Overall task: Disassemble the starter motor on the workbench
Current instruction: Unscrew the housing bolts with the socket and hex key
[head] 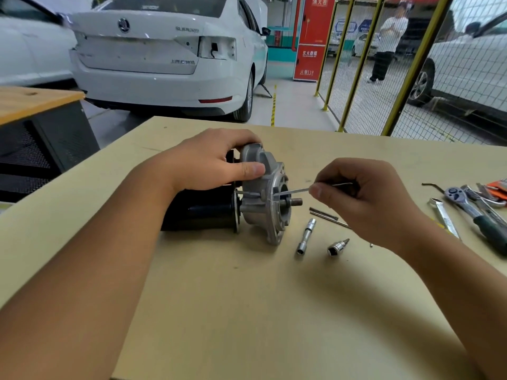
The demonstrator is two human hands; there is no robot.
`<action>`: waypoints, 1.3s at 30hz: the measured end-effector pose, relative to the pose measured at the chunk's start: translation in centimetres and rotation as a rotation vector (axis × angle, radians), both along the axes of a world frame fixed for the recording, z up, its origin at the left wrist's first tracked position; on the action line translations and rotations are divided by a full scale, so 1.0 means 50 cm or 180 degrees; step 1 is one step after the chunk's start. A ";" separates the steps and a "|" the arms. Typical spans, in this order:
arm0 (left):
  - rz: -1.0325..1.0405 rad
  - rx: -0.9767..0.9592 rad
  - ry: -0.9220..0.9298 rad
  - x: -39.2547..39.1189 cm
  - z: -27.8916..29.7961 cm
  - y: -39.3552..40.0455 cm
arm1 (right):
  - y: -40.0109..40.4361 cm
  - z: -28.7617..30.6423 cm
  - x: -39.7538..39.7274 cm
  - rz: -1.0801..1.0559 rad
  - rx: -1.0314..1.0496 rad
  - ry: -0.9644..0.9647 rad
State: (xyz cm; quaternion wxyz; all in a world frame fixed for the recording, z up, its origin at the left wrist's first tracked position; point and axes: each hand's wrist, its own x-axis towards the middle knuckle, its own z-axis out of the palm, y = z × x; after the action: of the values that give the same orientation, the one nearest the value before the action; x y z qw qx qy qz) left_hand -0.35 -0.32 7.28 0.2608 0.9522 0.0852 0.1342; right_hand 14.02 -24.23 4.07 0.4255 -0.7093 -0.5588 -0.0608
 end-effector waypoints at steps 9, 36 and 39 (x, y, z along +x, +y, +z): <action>0.0006 -0.0050 -0.0125 -0.003 -0.003 0.001 | 0.010 -0.014 -0.003 0.0112 -0.0111 0.0399; 0.0385 0.0102 -0.0565 0.009 0.010 -0.026 | -0.013 0.007 0.030 -0.0015 -0.0726 -0.0076; 0.0338 0.0079 -0.0507 0.009 0.009 -0.027 | -0.012 0.008 0.028 -0.0055 -0.0646 -0.0260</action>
State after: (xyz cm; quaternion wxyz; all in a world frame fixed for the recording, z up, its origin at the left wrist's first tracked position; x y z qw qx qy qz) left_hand 0.10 -1.65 7.74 0.2475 0.9358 0.1129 0.2243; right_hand 15.43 -24.83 4.46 0.3278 -0.7504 -0.5728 -0.0364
